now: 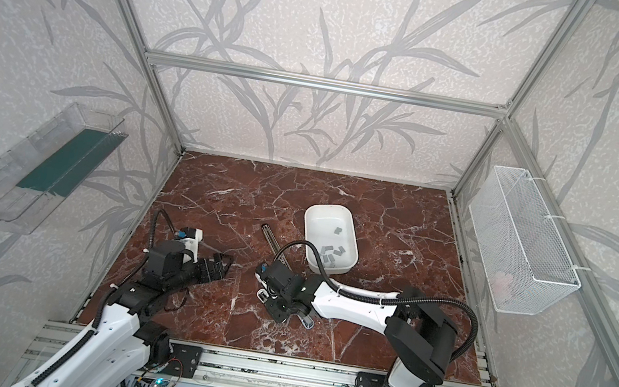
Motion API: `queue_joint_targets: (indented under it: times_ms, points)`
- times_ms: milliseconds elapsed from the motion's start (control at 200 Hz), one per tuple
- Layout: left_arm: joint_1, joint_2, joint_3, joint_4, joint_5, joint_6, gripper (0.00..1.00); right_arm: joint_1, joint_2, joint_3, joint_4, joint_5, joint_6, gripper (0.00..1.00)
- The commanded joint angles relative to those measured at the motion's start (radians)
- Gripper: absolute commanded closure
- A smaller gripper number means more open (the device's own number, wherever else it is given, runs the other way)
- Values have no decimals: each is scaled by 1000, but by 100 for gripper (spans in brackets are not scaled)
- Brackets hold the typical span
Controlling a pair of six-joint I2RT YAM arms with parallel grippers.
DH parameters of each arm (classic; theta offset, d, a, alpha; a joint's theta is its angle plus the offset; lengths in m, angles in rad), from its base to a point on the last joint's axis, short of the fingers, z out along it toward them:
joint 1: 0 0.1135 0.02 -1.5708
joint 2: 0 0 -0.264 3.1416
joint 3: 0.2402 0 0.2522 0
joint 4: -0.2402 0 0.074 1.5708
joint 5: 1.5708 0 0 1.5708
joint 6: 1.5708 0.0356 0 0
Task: Load the staples into the stapler
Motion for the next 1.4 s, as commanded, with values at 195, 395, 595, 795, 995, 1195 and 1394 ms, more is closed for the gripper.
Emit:
queue_joint_targets:
  times_ms: [195,395,595,795,995,1195,1394]
  points:
    - [3,-7,-1,7,-1,6,1,1,14,7,-27,23,120,90]
    - [3,-6,1,7,-8,6,1,2,24,-25,28,-14,124,91]
    - [2,-1,2,4,-13,8,1,1,15,-38,52,-31,102,91]
    - [2,-3,3,3,-20,7,0,1,16,-47,63,-34,95,92]
    - [2,5,5,5,-18,9,1,2,24,-54,74,-40,95,92]
    - [2,5,5,4,-20,8,1,2,24,-57,76,-38,90,92]
    - [3,6,5,5,-21,9,1,2,40,-52,80,-46,88,93]
